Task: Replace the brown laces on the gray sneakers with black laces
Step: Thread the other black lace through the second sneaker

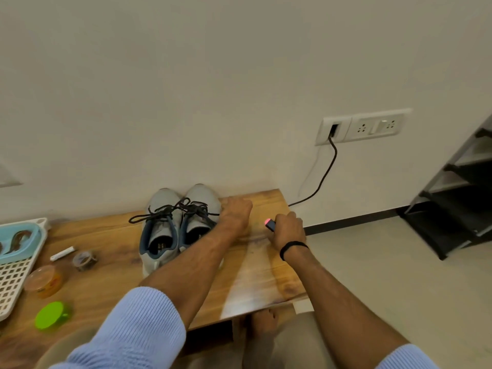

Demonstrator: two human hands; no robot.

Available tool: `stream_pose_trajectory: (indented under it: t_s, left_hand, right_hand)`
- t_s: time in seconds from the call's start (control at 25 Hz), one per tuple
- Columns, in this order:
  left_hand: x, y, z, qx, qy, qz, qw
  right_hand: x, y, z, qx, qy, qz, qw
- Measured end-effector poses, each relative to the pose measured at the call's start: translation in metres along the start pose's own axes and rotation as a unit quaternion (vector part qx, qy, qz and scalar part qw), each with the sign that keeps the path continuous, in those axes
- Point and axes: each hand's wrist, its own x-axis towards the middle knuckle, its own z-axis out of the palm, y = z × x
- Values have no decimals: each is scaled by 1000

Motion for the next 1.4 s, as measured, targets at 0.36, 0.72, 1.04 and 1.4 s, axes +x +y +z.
stream_pose_trajectory:
  t_s: [0.36,0.72,1.04,1.4]
  left_hand:
    - [3,7,28,0,6,-26,1000]
    - [-8,8,2,-285,255,-52,922]
    - [-62,-73,-53,-638,263,-206,693]
    - [-223,-277,-40,-595,319,-372,637]
  right_hand:
    - [11,4,15,-14,-14,7,1000]
    - [-1,-6,4,117,20,31,993]
    - [-24,-84,-51,323,92,-43,941]
    - [-88,-271,-66,372,-6,-211,904]
